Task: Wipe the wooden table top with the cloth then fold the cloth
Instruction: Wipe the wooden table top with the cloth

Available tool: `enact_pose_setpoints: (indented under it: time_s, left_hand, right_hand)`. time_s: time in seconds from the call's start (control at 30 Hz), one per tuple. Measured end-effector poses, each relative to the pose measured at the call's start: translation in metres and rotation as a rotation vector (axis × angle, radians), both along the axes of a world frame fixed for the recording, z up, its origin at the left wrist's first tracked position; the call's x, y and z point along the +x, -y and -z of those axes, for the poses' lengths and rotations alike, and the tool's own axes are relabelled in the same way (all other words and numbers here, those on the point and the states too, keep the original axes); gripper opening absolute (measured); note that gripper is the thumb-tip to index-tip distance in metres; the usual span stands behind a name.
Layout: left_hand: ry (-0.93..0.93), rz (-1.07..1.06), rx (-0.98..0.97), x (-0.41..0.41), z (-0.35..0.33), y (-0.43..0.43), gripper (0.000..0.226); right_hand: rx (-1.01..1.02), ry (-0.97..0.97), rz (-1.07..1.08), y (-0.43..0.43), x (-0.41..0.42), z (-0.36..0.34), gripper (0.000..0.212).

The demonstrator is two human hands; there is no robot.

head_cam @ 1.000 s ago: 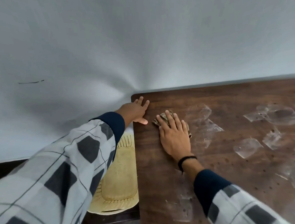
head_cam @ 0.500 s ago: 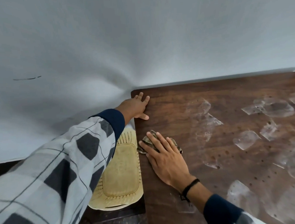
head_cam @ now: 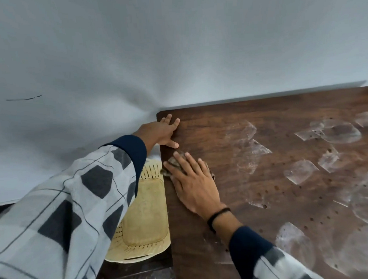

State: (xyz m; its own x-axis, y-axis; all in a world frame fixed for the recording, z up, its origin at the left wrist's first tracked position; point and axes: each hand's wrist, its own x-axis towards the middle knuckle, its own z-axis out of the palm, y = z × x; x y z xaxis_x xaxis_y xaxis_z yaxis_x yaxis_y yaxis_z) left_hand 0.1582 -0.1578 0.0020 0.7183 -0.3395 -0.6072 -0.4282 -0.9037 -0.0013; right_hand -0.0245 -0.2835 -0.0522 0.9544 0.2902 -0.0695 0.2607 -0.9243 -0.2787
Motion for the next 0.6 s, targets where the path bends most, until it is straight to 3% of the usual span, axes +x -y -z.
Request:
enact_pose_setpoints:
  time_s: [0.1,0.33,0.6]
  left_hand:
    - [-0.001,-0.013,0.008,0.0,0.005,0.0,0.103]
    - [0.0,-0.056,-0.025,0.0,0.008,0.003,0.108]
    - [0.084,-0.002,-0.035,0.001,0.005,0.006,0.115]
  right_hand:
    - [-0.005,-0.021,0.055,-0.008,0.008,-0.004,0.049]
    - [-0.019,0.031,-0.054,0.013,-0.041,0.0,0.048]
    - [0.007,0.038,0.074,-0.005,-0.044,0.003,0.048]
